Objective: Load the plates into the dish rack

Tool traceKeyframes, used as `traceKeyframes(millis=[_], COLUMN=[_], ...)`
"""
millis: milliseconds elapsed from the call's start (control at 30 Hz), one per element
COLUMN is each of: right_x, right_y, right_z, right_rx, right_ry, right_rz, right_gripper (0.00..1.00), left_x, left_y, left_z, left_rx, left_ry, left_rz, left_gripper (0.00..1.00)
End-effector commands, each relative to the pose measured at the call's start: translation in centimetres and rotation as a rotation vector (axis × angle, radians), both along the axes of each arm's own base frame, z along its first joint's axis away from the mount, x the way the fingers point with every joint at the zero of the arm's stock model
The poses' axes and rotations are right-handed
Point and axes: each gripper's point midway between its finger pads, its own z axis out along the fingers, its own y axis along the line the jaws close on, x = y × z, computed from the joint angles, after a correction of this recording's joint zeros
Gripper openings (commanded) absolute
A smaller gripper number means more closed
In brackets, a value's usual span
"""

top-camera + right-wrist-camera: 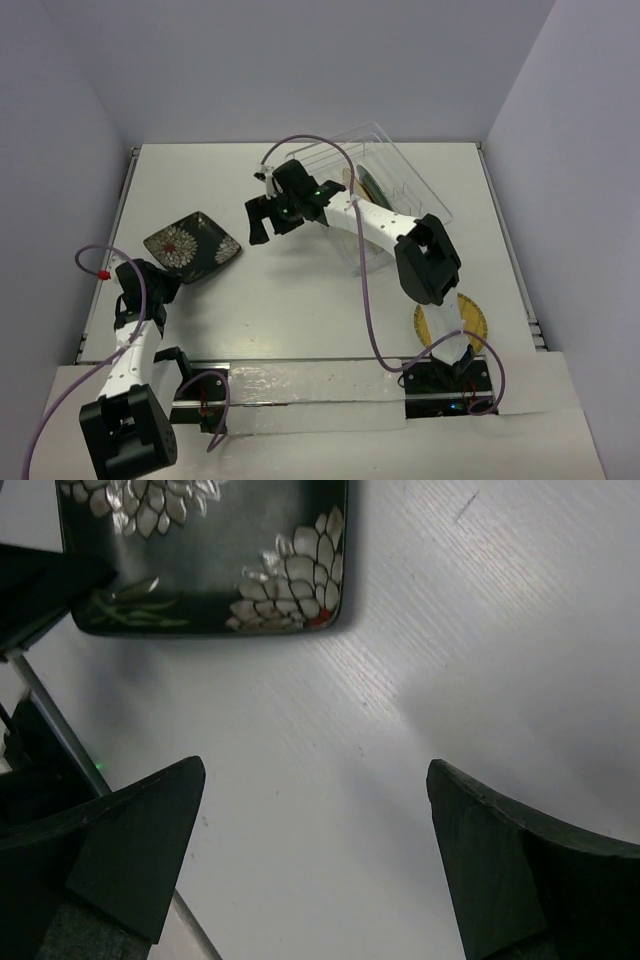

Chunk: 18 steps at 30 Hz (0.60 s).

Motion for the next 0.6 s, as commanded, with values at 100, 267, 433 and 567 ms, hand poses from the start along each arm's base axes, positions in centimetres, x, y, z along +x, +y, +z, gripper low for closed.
traceKeyframes(millis=[100,267,433,567], right_x=[2.1,1.9,1.7,1.6], right_y=[3.2,3.4,3.5,3.2], right_z=[1.8,0.4,-2.1,-3.3], right_rx=[0.098,0.103,0.085,0.063], right_ry=[-0.01,0.037,0.099,0.117], right_rz=[-0.084,-0.117,-0.132,-0.151], right_gripper=[0.99,0.99,0.98,0.98], left_x=[1.8,1.6,1.7,1.7], left_y=[-3.4,-5.4,-7.4,-8.4], left_z=[5.6,5.6,6.6,8.2], left_rx=[-0.026,-0.053,-0.071,-0.077], left_ry=[-0.227,-0.245,-0.274,-0.323], left_rz=[-0.217,-0.296,-0.368,-0.401], left_gripper=[0.0,0.0,0.0,0.0])
